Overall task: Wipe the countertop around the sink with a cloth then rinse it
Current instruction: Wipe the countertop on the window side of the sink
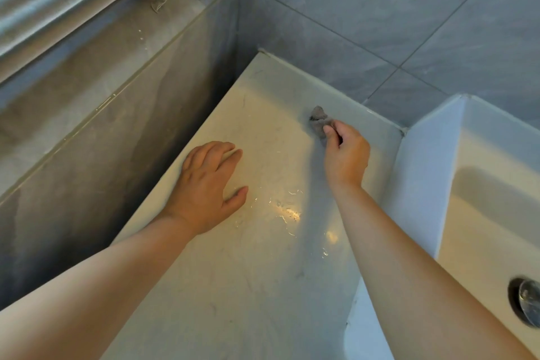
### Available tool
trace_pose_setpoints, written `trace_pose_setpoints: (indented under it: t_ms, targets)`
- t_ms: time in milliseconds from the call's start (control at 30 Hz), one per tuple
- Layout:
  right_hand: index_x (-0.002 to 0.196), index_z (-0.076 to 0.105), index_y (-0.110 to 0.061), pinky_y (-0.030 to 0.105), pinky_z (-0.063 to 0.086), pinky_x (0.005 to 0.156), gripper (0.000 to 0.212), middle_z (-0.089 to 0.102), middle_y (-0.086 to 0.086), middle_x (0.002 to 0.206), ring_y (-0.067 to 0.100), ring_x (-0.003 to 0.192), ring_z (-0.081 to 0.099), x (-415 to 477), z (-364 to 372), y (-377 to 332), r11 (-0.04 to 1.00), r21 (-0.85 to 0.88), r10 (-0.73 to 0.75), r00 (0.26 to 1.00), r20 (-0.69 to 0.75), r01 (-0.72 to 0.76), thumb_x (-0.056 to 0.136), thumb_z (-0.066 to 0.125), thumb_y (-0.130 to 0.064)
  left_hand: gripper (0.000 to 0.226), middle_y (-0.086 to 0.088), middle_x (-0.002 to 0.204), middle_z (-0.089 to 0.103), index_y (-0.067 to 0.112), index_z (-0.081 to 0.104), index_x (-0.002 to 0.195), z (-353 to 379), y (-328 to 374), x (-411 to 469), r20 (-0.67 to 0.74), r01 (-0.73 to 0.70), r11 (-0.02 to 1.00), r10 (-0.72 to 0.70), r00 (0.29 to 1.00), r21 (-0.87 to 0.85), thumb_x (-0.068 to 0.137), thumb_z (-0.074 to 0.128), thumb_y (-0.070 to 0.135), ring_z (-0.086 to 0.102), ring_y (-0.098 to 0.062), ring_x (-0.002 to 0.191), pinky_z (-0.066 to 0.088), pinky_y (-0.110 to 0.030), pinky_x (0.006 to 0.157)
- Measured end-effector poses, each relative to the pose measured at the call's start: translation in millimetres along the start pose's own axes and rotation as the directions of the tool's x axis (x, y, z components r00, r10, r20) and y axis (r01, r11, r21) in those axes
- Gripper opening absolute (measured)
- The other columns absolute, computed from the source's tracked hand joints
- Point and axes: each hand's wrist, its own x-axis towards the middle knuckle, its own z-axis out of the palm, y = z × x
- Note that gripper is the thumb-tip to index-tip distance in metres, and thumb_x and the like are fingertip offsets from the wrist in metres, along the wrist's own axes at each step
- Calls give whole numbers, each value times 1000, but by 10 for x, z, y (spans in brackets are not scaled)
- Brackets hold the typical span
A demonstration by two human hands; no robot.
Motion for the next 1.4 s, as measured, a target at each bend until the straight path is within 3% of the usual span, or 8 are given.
trace_pose_setpoints:
  t_ms: [133, 333, 667, 767, 867, 1067, 1233, 1400]
  targets:
    - [82, 67, -12, 22, 33, 64, 16, 59, -7, 73, 11, 71, 50, -112, 83, -12, 1000, 27, -15, 1000, -5, 15, 91, 55, -18, 65, -5, 137, 43, 12, 49, 134, 8, 3, -2, -6, 0, 1000, 0, 1000, -11, 84, 41, 53, 35, -25, 130, 21, -37, 112]
    - [98, 73, -22, 24, 47, 75, 18, 72, -5, 93, 12, 84, 62, -263, 129, -78, 999, 42, -31, 999, 16, 30, 92, 56, -18, 64, -5, 137, 44, 12, 50, 133, -10, 8, -10, -5, -2, 1000, 2, 1000, -15, 84, 42, 52, 36, -24, 129, 22, -37, 111]
    - [92, 73, -21, 29, 49, 69, 15, 71, -7, 85, 11, 77, 62, -771, 41, -300, 997, 81, -29, 984, 177, 15, 89, 59, -17, 56, -8, 131, 51, 7, 56, 127, -193, -132, -244, -12, -39, 994, 38, 999, -105, 89, 43, 46, 42, -24, 125, 28, -48, 112]
    - [89, 73, -23, 28, 49, 67, 15, 70, -11, 82, 9, 75, 61, -926, 9, -367, 996, 92, -11, 967, 254, -13, 89, 59, -18, 57, -6, 132, 51, 9, 56, 128, -267, -237, -464, 14, 15, 993, -13, 1000, -114, 90, 39, 48, 44, -24, 126, 29, -43, 113]
    - [67, 64, -23, 18, 36, 53, 23, 55, -18, 54, 2, 55, 48, -922, -28, -417, 989, 122, 44, 941, 334, -89, 88, 61, -15, 63, -5, 136, 48, 9, 53, 131, -295, -300, -612, 35, 83, 990, -79, 996, -113, 87, 36, 52, 40, -22, 127, 32, -34, 107]
    - [56, 47, -16, 25, 28, 50, 35, 36, -10, 46, 3, 48, 33, -292, -157, -514, 978, 190, 64, 993, 99, -82, 87, 62, -17, 67, -5, 142, 43, 7, 50, 134, -241, -347, -711, 37, 86, 990, -83, 996, -112, 87, 37, 52, 34, -22, 132, 38, -41, 107]
    - [54, 39, -19, 26, 22, 47, 39, 32, -9, 46, 6, 47, 32, 152, 6, -503, 998, 69, -21, 997, 79, 15, 87, 60, -15, 71, -2, 146, 38, 8, 47, 137, -167, -320, -730, 13, 135, 980, -134, 991, -146, 86, 36, 56, 29, -19, 137, 31, -37, 110]
    - [71, 64, -19, 24, 27, 57, 19, 53, -7, 63, 14, 64, 47, 100, 359, -453, 999, 46, -21, 992, 125, 15, 89, 58, -17, 68, -4, 144, 42, 7, 49, 135, -146, -341, -734, -5, 119, 979, -121, 993, -168, 86, 41, 53, 32, -20, 135, 35, -40, 109]
